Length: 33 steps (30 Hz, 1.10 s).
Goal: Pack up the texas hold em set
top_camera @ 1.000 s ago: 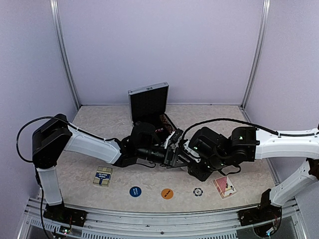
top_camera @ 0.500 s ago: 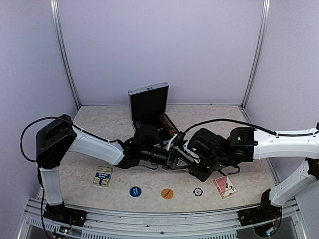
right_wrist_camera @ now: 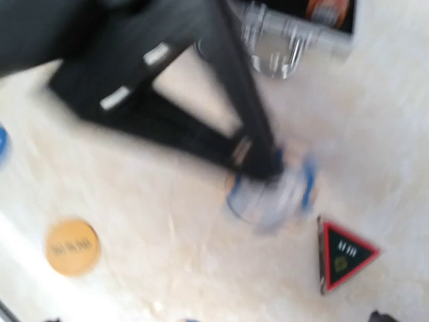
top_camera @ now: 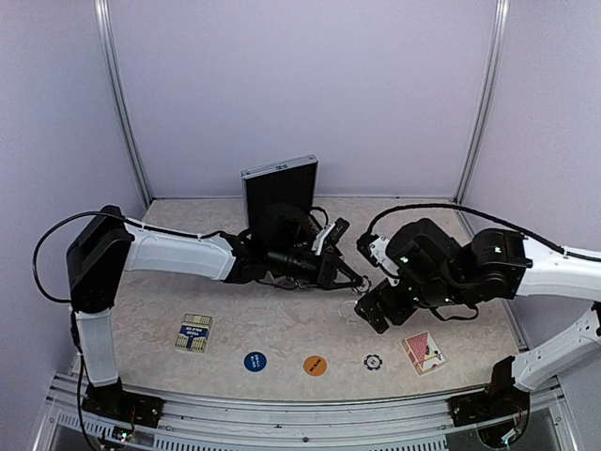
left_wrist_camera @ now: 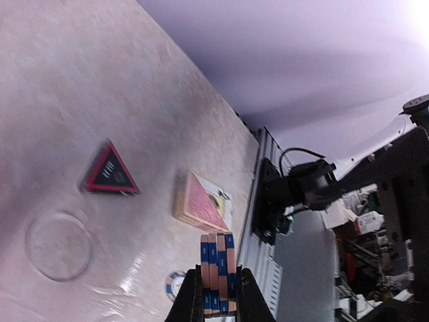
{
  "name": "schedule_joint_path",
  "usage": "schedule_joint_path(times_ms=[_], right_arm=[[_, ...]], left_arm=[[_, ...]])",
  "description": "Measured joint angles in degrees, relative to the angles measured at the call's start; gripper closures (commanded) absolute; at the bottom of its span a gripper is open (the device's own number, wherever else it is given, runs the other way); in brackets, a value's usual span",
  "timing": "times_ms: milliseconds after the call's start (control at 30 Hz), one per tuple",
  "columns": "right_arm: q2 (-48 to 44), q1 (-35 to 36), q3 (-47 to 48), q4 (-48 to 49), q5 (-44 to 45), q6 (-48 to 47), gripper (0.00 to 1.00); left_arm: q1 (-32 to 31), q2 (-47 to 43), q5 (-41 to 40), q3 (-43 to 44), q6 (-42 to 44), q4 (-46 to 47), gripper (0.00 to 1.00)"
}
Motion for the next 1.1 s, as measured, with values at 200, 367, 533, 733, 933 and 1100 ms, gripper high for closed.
schedule_joint_path(times_ms=[200, 367, 533, 733, 933, 1100], right_arm=[[-8.74, -0.83, -0.92, 2.1, 1.53, 1.6, 0.0], [-8.52, -1.25, -3.41, 2.1, 1.57, 2.38, 0.0], [-9.49, -1.27, -5.57, 2.29, 1.25, 2.64, 0.0], [-11.65, -1.36, -7.48, 3.1, 0.31, 2.82, 0.0], [-11.85, -1.55, -8.63, 3.93, -0.61, 2.8, 0.0], [-11.67, -1.57, -8.94, 4.81, -1.16, 2.78, 0.0]], left_arm=[[7.1, 4.74, -5.7, 19.96, 13.25, -16.55, 1.0], [10.62, 12.44, -10.73, 34.53, 24.9, -26.71, 1.0], [10.95, 20.94, -16.57, 42.03, 36.02, -35.23, 1.0], [10.8, 25.33, -20.9, 42.82, 43.89, -41.29, 1.0], [10.08, 25.33, -23.71, 43.58, 47.84, -42.95, 1.0], [9.84, 25.33, -24.59, 43.58, 49.16, -43.15, 1.0]])
